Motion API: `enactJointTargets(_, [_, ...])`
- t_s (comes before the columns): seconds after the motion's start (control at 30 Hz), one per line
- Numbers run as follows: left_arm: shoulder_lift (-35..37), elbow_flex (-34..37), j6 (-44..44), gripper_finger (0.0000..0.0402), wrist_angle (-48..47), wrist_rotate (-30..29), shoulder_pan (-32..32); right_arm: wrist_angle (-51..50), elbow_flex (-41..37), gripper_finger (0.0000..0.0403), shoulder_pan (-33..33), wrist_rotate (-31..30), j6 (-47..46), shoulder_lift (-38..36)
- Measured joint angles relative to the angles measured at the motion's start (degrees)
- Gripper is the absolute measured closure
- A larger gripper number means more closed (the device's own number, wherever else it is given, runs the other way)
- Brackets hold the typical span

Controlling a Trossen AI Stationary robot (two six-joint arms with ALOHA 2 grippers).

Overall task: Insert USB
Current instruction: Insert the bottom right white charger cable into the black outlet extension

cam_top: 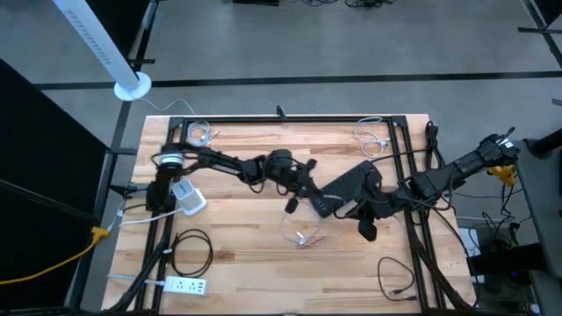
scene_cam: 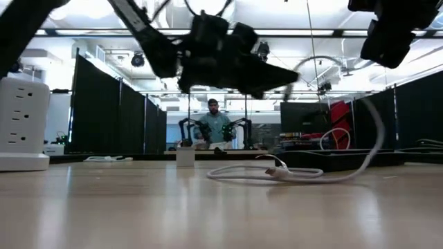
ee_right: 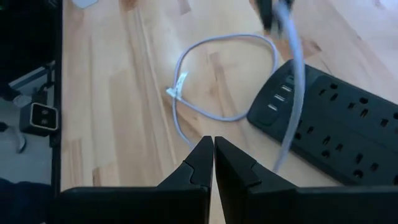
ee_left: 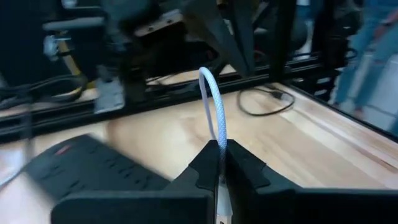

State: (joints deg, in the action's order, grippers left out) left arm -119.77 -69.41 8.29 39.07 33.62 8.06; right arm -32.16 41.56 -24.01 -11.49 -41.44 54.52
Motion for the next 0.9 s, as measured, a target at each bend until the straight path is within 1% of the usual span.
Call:
enactJointTargets(0.13, [-6.11,-7.05,0.08,0.0402,-0.16,5.37,-0.56,-0.08,0.0,0.0403,-0.39,1.39,-0.62,0.0])
enactJointTargets(0.27, [-9.55,-10.06,0.67,0.0402,0.32,6.61,-0.61,-0.07,0.0,0.0403,-1.0,1.62,-2.08,0.0])
enactJointTargets(0.4, [-10.96,-9.96,1.7,0.0402,1.98,7.65,-0.57,-0.24,0.0,0.0403,-1.42,2.37,-2.97,0.0])
enactJointTargets(0.63, [-11.14,-8.8,5.07,0.0402,1.45,8.47,-0.46,-0.43,0.0,0.0403,-1.38,2.5,-3.13,0.0])
enactJointTargets(0.77, [-11.7,-8.82,5.89,0.0402,1.89,5.95,-0.37,-0.37,0.0,0.0403,-1.38,2.5,-3.23,0.0])
enactJointTargets(0.9, [-13.07,-8.78,5.64,0.0402,1.47,5.31,-0.35,-0.33,0.0,0.0403,-1.38,2.5,-3.68,0.0])
